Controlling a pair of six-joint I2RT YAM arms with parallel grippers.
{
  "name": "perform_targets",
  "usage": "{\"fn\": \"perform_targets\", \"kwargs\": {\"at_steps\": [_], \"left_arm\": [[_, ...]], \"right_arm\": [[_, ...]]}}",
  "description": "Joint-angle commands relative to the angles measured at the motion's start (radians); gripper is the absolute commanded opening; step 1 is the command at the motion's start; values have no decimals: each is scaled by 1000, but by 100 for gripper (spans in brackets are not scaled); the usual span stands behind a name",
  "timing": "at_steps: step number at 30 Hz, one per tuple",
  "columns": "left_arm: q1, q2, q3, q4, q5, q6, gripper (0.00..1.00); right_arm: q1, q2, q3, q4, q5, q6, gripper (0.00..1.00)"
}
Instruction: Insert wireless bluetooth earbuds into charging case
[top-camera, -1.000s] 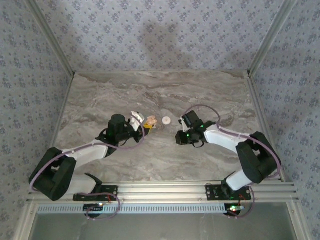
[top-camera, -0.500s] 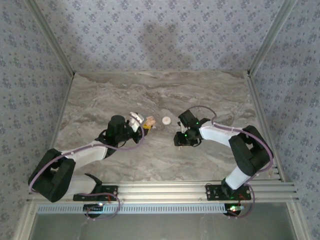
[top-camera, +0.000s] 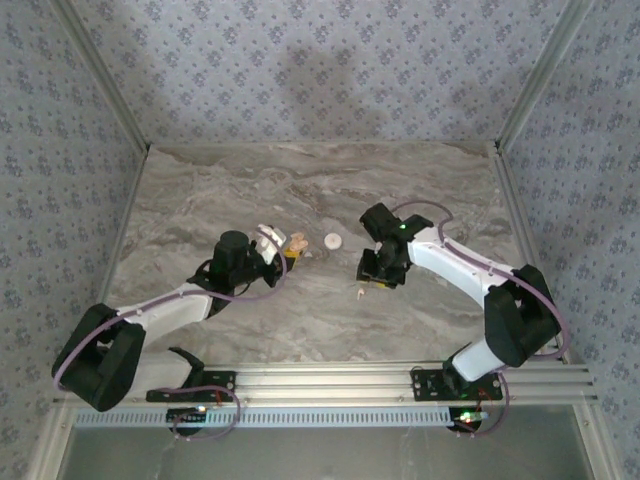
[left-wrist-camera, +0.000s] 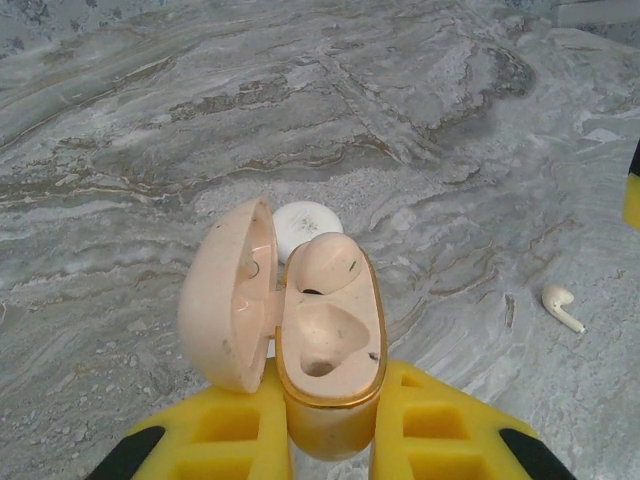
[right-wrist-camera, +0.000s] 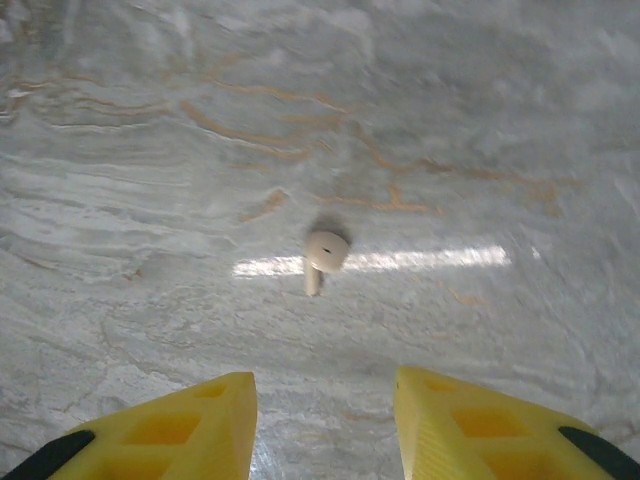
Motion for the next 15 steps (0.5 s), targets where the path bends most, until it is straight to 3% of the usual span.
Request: {"fn": "perform_targets", "kwargs": {"at_steps": [1, 15], "left_arm": [[-4, -20, 12, -17, -8, 11, 11], [-3, -8, 24, -18, -5, 31, 11]], "right_arm": [[1, 33, -15, -48, -3, 145, 43], [2, 226, 17, 54, -29, 177, 42]]}}
